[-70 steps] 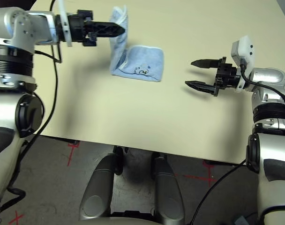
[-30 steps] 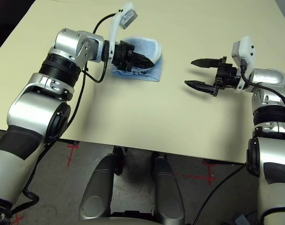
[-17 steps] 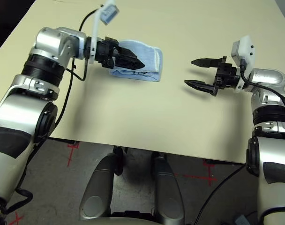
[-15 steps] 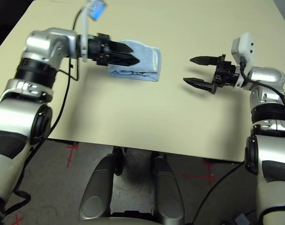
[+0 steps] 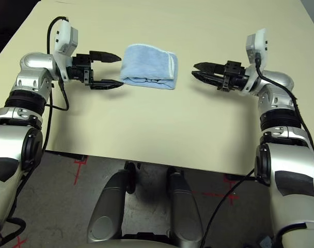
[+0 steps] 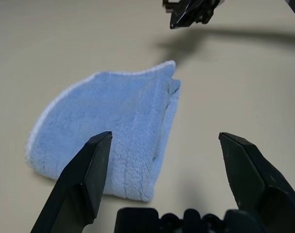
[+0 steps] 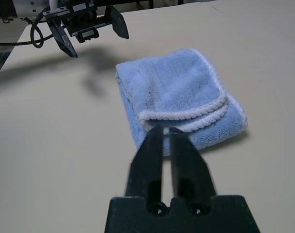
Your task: Fold the towel and set it aside.
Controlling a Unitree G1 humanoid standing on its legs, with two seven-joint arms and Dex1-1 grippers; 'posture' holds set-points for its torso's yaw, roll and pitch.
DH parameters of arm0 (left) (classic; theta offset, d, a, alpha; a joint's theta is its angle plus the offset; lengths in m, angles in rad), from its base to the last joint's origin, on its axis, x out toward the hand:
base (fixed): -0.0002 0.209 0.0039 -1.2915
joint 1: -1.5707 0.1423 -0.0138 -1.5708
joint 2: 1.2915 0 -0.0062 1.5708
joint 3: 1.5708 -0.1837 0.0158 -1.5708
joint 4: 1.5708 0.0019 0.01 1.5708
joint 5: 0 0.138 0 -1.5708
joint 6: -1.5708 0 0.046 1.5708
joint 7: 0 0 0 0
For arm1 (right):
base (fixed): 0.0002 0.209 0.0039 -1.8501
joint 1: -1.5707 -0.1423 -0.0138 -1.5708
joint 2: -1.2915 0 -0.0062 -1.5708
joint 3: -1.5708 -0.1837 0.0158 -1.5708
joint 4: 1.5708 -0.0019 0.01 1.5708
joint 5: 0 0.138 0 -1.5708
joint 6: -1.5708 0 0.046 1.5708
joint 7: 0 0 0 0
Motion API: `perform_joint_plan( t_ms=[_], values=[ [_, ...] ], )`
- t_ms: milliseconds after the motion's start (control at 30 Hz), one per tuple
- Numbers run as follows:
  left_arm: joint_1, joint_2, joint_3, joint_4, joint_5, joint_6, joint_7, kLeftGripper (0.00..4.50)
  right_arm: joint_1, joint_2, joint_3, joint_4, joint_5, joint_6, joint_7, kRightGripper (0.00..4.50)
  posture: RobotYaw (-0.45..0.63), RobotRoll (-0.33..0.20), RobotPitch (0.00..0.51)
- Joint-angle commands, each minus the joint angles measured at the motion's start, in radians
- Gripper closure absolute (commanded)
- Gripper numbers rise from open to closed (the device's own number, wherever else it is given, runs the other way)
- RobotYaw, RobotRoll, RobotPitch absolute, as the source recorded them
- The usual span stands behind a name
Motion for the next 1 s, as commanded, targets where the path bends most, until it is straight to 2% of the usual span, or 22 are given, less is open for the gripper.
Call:
perform_joint_plan(
  t_ms=[33,100,433,567,733,1000],
  values=[
    [-0.017,-0.018,0.016,0.041,0.017,-0.071,-0.005,0.18,0.003,0.012,0.014,-0.036,-0.006,0.014,-0.007,4.48,0.07,0.000,0.264],
    [-0.022,-0.023,0.022,0.057,0.022,-0.093,0.002,0.61,0.003,0.020,0.015,-0.047,-0.006,0.019,-0.014,4.50,0.08,0.000,0.266],
    [-0.059,-0.033,0.047,0.097,0.032,-0.063,0.026,4.48,-0.036,0.073,0.019,-0.049,0.001,0.028,-0.053,4.50,0.10,0.000,0.274],
    [-0.095,-0.070,0.067,0.117,0.038,-0.065,0.128,4.48,-0.073,0.119,0.020,-0.005,-0.012,0.002,-0.098,4.50,0.12,0.000,0.280],
    [-0.110,-0.099,0.051,0.142,0.080,-0.083,0.164,4.48,-0.120,0.165,0.030,0.070,-0.042,-0.034,-0.145,4.50,0.12,0.000,0.284],
    [-0.119,-0.156,0.045,0.182,0.138,-0.045,0.280,4.48,-0.194,0.216,0.089,0.202,-0.165,-0.077,-0.297,4.50,0.10,0.000,0.283]
  ],
)
